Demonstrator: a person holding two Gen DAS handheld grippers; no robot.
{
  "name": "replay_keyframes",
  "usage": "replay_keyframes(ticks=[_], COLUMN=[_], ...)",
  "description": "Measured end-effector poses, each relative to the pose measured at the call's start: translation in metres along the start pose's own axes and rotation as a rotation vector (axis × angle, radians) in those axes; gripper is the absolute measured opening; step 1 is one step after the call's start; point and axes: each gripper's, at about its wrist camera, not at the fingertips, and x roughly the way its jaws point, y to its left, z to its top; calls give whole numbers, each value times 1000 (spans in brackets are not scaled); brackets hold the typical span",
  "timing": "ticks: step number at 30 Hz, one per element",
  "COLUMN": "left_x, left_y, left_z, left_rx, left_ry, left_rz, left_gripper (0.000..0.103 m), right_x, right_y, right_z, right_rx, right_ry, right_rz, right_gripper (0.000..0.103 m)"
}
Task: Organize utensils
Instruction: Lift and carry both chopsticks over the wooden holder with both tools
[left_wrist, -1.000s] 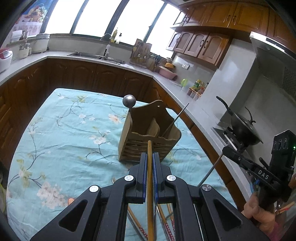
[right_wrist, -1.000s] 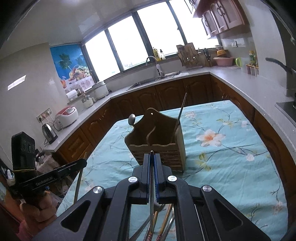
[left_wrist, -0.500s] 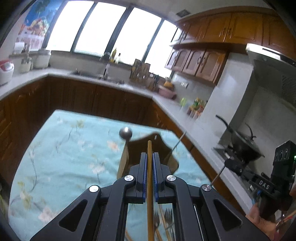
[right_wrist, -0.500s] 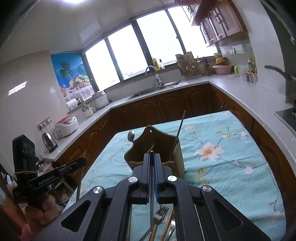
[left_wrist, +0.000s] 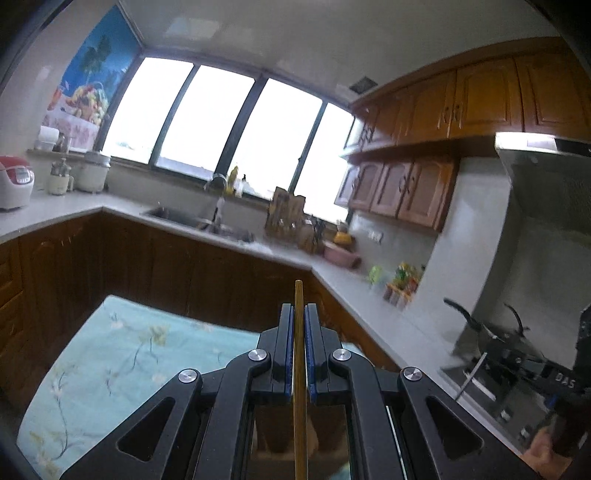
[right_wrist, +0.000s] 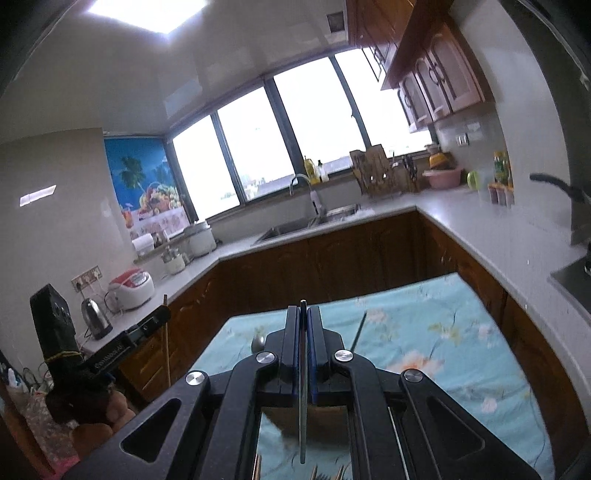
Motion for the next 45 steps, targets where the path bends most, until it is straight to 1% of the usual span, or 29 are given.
replay_keyframes(ticks=[4, 10, 15, 21, 24, 29, 34, 40, 42, 43, 45], left_x=[27, 71, 104, 133, 137, 136, 128, 113, 108, 105, 101], left_y=[4, 4, 3, -6, -14, -38, -52, -55, -55, -50, -48], left_z=[-12, -32, -46, -69, -77, -89, -111, -131, -138, -133, -134], left_rx=[0, 5, 4, 35, 51, 90, 132, 151, 151, 150, 150], left_ry=[-46, -77, -96, -110, -116, -157, -186, -169, -152, -143, -125], left_rz=[15, 32, 53, 117, 146, 193, 214, 212, 206, 204, 204], left_gripper=[4, 4, 4, 4, 4, 4, 4, 4, 4, 4, 5], right_x=[9, 27, 40, 59, 66, 78, 87, 96, 98, 100, 102], right_y=[-4, -15, -26, -31, -35, -38, -37, -36, -37, -37, -38], right_z=[16, 30, 32, 25, 20, 8, -4, -19, -24, -26, -31], right_rx=[4, 16, 31, 29, 34, 41, 42, 46, 50, 52, 56], right_ry=[-45, -81, -93, -77, -59, -28, 2, 41, 53, 60, 77], right_rz=[-3, -13, -14, -19, -17, -8, -7, -4, -4, -3, -1], right_gripper=[4, 4, 4, 4, 4, 4, 4, 4, 4, 4, 4])
